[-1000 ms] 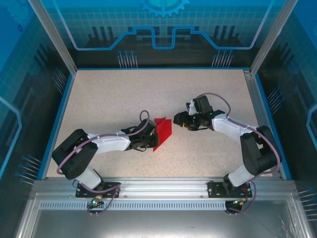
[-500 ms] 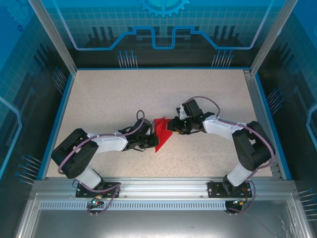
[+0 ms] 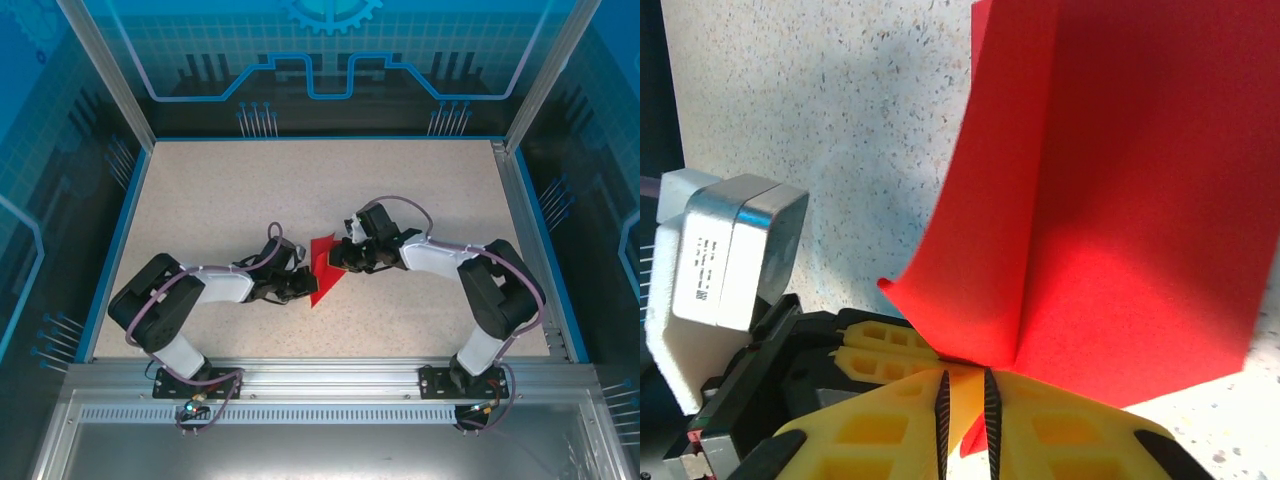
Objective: Fold a paper plane with a square sheet of paper (pick it up from the middle)
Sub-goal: Fourth fold the wing at the center of the table.
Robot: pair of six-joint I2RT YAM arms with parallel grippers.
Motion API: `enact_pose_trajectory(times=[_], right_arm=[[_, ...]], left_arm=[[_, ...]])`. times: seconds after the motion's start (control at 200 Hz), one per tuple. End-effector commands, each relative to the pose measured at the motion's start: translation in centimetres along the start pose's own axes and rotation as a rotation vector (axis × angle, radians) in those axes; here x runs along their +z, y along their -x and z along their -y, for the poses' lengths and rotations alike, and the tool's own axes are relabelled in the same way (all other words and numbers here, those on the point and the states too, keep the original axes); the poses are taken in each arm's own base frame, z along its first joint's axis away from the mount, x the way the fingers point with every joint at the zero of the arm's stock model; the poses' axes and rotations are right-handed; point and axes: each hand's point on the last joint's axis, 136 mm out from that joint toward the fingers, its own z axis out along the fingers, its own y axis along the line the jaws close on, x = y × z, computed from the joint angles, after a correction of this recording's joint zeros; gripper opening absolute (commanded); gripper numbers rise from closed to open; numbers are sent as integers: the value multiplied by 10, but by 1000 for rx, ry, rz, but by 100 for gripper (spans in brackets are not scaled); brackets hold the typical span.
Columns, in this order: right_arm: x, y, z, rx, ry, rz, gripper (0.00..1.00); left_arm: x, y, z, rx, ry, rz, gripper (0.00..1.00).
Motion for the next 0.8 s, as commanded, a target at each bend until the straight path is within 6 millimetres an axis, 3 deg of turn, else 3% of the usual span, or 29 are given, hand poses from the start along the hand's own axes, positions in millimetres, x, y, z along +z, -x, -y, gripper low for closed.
enact_pose_trajectory(times=[0.0,0.34,0.795], right_arm=[[7,4,-19,-23,48,-8,19],[26,6,-29,-2,94,-31,18],[37,13,-7,58,23,-20,19]], left_arm=[[3,-7,-6,-42,-24,-47,10],[2,-2,-6,-89,-73,-67,10],[-2,2,-6,-161,-112,-94,10]])
